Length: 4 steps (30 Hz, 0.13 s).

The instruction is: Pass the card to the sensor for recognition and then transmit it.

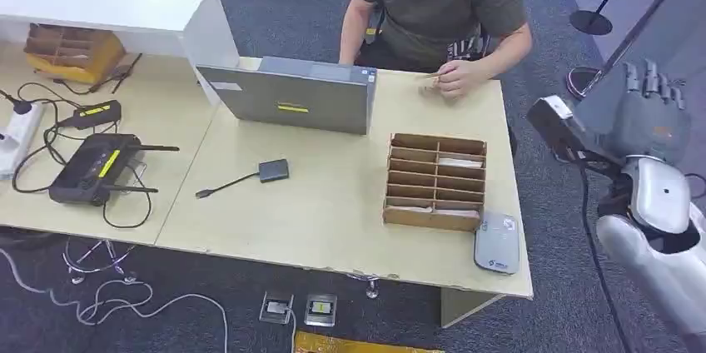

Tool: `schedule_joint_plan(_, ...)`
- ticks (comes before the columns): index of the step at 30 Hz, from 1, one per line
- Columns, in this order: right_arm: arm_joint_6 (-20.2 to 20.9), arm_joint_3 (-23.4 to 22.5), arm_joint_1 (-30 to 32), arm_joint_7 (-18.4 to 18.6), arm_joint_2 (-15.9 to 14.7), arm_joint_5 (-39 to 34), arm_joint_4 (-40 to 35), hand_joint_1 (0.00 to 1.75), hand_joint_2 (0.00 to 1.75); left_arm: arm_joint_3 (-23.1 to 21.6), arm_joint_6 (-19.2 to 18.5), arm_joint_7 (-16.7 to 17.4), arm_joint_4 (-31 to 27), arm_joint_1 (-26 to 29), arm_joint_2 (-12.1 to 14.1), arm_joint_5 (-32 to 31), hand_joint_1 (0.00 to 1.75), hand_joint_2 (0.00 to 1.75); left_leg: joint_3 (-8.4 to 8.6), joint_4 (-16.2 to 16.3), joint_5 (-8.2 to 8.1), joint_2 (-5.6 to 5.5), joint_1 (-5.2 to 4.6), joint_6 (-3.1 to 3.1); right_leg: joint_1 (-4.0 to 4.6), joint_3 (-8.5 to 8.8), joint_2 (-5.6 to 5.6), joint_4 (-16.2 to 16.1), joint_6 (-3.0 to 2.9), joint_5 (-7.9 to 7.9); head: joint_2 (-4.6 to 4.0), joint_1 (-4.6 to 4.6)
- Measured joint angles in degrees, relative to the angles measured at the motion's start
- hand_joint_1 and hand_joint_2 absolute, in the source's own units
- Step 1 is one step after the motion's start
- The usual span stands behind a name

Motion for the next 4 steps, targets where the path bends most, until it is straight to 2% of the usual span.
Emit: schedule_joint_plan(4,-7.94,-8.30,8.49,-0.70,-4.29,-8.83,1.59,0.00,0.00,0.11,0.11,-0.57,0.00,0.07,0.09,0.50,0.00,0.00,-0.12,-0.01,-0.01,-0.36,-0.01,0.03,-0.01,0.05,-0.38,-0.05,0.01,-0.02,0.00,0.15)
